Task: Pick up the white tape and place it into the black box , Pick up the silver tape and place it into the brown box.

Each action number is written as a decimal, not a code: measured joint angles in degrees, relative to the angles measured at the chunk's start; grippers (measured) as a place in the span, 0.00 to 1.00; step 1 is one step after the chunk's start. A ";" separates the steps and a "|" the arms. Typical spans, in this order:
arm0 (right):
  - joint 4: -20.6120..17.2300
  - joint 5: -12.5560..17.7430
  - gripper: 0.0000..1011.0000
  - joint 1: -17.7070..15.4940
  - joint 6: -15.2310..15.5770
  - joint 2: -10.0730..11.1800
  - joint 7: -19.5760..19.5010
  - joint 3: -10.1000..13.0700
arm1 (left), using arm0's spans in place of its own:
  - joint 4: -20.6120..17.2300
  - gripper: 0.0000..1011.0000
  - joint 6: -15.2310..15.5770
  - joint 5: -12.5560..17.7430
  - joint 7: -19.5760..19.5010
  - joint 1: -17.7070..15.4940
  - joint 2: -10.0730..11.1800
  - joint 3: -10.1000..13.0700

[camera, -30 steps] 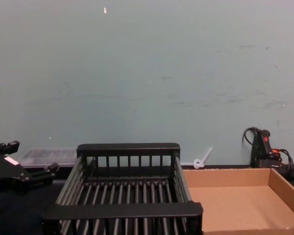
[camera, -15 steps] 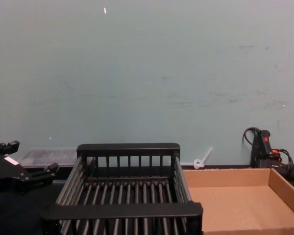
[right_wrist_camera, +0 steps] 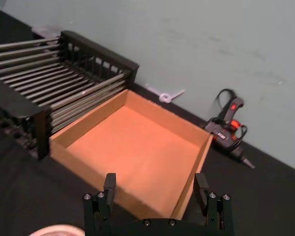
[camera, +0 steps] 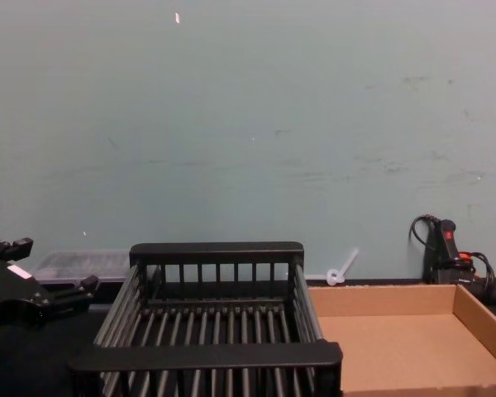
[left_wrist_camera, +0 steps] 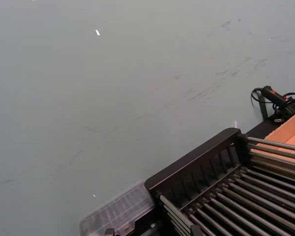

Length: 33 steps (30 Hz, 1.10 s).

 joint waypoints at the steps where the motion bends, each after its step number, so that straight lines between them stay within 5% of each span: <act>1: -0.15 0.12 0.99 -0.16 0.29 0.00 0.23 0.08 | 0.00 0.99 0.00 0.00 0.00 0.00 0.00 0.00; 33: -1.11 4.68 0.99 -4.23 10.22 -3.80 7.53 3.53 | 0.00 0.99 0.00 0.00 0.00 0.00 0.00 0.00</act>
